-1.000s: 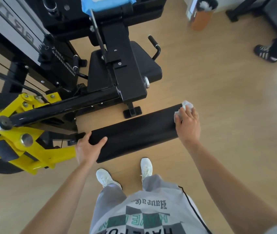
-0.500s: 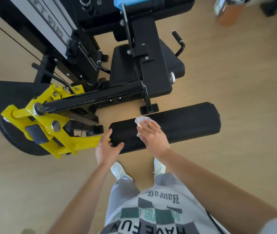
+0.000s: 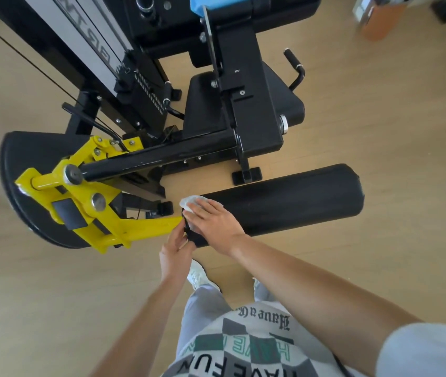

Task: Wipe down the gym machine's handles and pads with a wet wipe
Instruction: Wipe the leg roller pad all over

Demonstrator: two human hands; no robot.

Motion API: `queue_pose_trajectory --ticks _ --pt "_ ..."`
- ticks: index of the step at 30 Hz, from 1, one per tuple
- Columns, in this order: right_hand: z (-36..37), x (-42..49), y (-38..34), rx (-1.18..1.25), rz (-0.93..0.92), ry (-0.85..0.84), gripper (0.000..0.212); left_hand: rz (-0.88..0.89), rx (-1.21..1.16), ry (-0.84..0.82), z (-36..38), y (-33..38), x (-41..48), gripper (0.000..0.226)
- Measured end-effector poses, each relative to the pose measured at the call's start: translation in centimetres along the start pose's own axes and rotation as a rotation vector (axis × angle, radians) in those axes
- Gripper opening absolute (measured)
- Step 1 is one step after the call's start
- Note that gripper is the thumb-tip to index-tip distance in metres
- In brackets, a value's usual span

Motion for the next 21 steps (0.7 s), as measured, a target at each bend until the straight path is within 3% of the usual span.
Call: queue_pose_trajectory --ticks 4,8,16,21 --pt "-1.3 -2.5 3.0 0.034 0.115 0.093 0.077 -0.043 -0.022 0.061 -0.5 -0.2 1.1 0.046" --pt "-4.4 -6.9 8.2 0.044 0.251 0.3 0.045 -0.044 0.014 0.13 -0.5 0.9 2.0 0.038" --pt "-8.8 -15.0 18.5 0.043 0.729 0.493 0.052 -0.04 0.208 0.111 1.5 2.6 5.0 0.09" --pt "-9.2 -15.9 20.5 0.086 0.882 0.527 0.057 0.017 0.336 0.147 1.3 2.5 5.2 0.093"
Point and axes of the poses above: each hand's wrist, its own x-axis towards the middle knuckle, its own z-axis out of the palm, y = z × x, the point moved 5 cm from there along x, towards the middle knuckle, and after that the axes turned 13 degrees about x, right-handed, at the moved point
